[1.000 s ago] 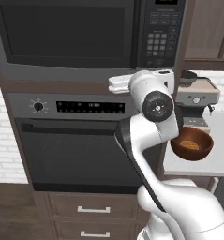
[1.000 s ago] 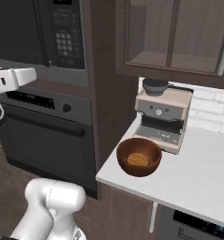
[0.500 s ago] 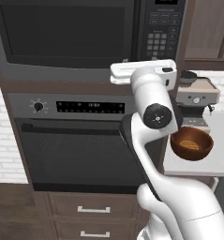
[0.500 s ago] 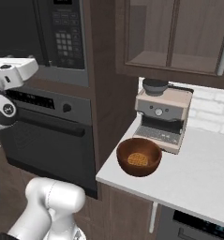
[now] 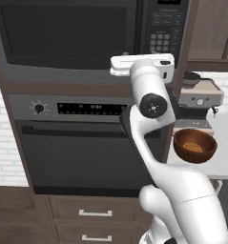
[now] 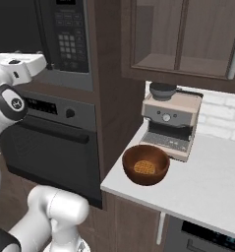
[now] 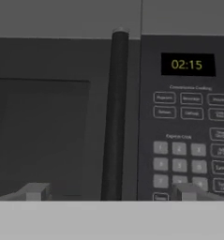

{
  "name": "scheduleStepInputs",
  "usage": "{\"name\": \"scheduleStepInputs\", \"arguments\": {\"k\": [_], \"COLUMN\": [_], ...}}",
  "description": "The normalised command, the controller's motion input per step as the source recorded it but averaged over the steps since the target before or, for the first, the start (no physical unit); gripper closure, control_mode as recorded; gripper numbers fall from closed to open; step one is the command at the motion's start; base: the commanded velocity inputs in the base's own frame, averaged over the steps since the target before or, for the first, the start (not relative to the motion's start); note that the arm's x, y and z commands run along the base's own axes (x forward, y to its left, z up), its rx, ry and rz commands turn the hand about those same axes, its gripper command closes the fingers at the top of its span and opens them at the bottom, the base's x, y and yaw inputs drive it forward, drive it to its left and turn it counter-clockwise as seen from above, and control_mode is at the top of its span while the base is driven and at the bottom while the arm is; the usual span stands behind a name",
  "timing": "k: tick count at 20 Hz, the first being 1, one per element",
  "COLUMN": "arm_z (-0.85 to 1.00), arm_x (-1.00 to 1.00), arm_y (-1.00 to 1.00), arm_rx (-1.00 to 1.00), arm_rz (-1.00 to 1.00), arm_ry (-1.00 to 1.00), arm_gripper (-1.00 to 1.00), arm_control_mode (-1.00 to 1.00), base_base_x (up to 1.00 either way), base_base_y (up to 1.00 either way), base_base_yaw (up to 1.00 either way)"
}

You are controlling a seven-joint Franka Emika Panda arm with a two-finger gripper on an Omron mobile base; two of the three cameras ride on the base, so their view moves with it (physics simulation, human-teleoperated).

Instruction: Open the microwave, place the bowl with waffle inside the microwave, then close the microwave door and turn it on.

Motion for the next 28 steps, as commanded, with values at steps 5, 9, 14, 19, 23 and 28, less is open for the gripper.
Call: {"name": "scheduleStepInputs", "arguments": {"k": [5,9,14,19,23,28], "arm_z": [0.06,0.00,0.00,0.00,0.00,0.00], "arm_x": [0.42,0.55,0.47,0.36,0.40,0.17], "arm_y": [0.00,0.00,0.00,0.00,0.00,0.06], "arm_rx": [0.05,0.06,0.06,0.03,0.00,0.00], "arm_rz": [-0.01,0.00,0.00,0.00,0.00,0.00], "arm_ry": [0.00,-0.02,-0.05,-0.05,0.00,0.00], "arm_gripper": [-1.00,-1.00,-1.00,-1.00,-1.00,1.00], "arm_control_mode": [-1.00,-1.00,-1.00,-1.00,-1.00,-1.00], "base_base_x": [0.00,0.00,0.00,0.00,0.00,0.00], "base_base_y": [0.00,0.00,0.00,0.00,0.00,0.00], "base_base_yaw": [0.00,0.00,0.00,0.00,0.00,0.00]}}
